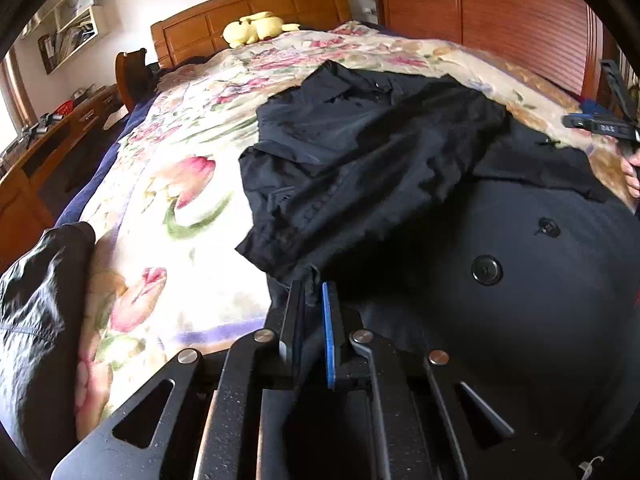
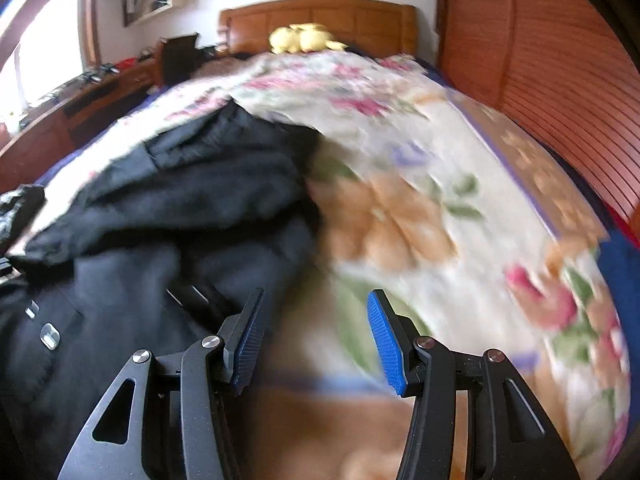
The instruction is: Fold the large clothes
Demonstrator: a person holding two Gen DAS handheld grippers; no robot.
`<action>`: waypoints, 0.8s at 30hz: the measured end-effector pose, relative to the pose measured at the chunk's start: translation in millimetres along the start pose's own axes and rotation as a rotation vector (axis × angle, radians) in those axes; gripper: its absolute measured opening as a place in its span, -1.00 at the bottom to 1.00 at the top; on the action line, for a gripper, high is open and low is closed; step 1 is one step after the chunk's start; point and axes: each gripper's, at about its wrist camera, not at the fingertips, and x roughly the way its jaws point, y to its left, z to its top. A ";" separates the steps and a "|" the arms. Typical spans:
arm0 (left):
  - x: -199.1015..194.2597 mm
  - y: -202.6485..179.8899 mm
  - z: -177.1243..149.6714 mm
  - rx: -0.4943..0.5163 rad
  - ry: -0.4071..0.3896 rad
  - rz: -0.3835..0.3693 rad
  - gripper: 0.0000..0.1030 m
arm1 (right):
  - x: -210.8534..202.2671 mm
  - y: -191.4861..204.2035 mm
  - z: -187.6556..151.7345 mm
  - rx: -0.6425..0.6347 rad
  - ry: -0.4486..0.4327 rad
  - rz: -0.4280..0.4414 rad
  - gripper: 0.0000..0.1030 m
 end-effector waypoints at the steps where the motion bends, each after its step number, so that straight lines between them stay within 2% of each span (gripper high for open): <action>1: -2.1 4.1 -0.8 -0.016 -0.005 -0.005 -0.82 | 4.1 9.7 10.4 -0.012 0.006 0.027 0.03; 6: -7.1 11.5 -9.7 -0.059 -0.008 -0.066 -0.82 | 41.6 53.3 49.6 -0.096 0.051 0.080 0.03; 9: -9.1 14.6 -15.2 -0.069 0.004 -0.082 -0.81 | 70.8 60.3 68.7 -0.113 0.080 0.053 0.03; 11: -11.3 17.0 -20.9 -0.078 0.014 -0.099 -0.80 | 91.8 54.4 78.6 -0.117 0.104 0.004 0.03; 13: -14.0 18.8 -27.2 -0.089 0.014 -0.097 -0.63 | 111.3 43.5 85.3 -0.090 0.136 -0.026 0.03; 16: -16.9 22.8 -36.1 -0.109 0.014 -0.107 -0.59 | 138.8 18.2 93.5 -0.024 0.191 -0.068 0.03; 21: -8.9 27.7 -49.5 -0.130 0.054 -0.079 -0.53 | 169.5 -11.9 93.8 0.078 0.255 -0.015 -0.03; 24: -3.0 32.4 -55.3 -0.155 0.073 -0.086 -0.50 | 177.8 -16.1 89.1 0.072 0.255 -0.005 -0.10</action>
